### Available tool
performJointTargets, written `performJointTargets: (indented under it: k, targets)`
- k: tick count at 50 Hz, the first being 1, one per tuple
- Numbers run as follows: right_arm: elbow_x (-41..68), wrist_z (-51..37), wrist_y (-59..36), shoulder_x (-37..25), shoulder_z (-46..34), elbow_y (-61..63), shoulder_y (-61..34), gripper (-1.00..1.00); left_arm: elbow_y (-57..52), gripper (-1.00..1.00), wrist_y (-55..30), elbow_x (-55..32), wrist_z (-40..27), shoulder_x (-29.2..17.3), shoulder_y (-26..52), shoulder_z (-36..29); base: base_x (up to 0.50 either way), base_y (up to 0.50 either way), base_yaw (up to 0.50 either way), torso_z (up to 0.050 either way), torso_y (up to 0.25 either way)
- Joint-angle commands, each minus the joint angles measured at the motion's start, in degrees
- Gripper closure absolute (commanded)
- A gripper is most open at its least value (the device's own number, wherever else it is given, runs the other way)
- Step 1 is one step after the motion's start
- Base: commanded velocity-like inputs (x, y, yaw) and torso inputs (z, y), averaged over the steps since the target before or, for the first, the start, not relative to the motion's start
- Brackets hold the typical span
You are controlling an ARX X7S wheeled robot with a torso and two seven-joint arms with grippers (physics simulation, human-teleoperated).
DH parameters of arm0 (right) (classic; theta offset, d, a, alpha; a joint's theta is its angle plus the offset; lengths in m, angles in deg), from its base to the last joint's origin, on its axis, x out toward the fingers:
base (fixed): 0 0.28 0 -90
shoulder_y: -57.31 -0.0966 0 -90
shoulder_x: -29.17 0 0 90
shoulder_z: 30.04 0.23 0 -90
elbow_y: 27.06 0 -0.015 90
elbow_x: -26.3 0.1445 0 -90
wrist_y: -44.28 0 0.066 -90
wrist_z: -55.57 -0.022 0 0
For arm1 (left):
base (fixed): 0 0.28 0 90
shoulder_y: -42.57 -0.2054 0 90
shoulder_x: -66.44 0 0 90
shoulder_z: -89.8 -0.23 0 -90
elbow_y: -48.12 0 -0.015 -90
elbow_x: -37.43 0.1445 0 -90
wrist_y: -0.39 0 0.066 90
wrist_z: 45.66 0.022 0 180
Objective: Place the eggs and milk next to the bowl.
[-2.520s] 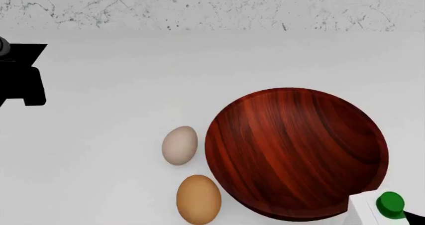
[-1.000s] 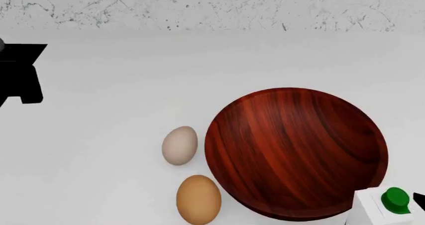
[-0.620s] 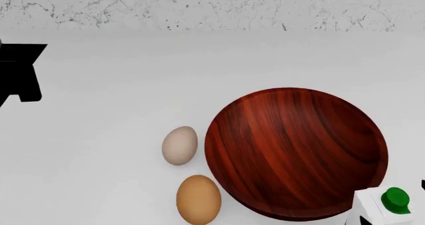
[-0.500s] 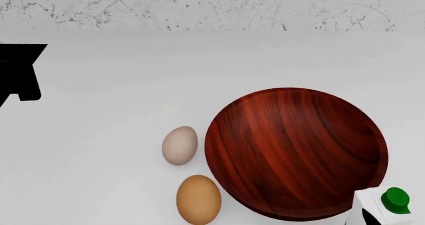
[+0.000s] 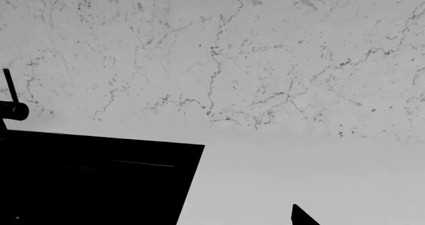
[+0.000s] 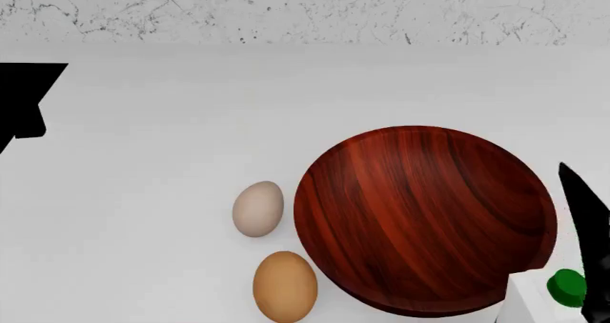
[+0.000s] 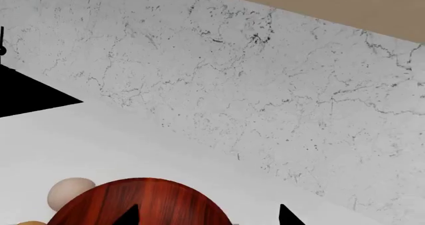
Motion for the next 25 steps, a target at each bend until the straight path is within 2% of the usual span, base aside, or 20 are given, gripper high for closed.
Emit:
performJointTargets:
  k: [1, 16, 25]
  targets:
    - [2.85, -8.20, 2.71, -2.17, -2.77, -2.91, -11.18, -1.00, -2.72, -1.00, -1.81, -1.01, 0.86, -0.24, 0.52, 1.09, 0.00, 0.00, 0.00, 0.000, 0.000]
    - [3.44, -15.78, 1.05, -3.89, 3.26, -4.16, -14.87, -1.00, -9.99, -1.00, -6.27, -2.67, 1.05, -2.29, -1.21, 2.16, 0.00, 0.00, 0.00, 0.000, 0.000]
    - [3.19, -17.10, -1.42, -4.67, 7.30, -3.53, -14.11, -1.00, -14.14, -1.00, -9.72, -4.47, 1.92, -4.50, -1.99, 3.79, 0.00, 0.00, 0.00, 0.000, 0.000]
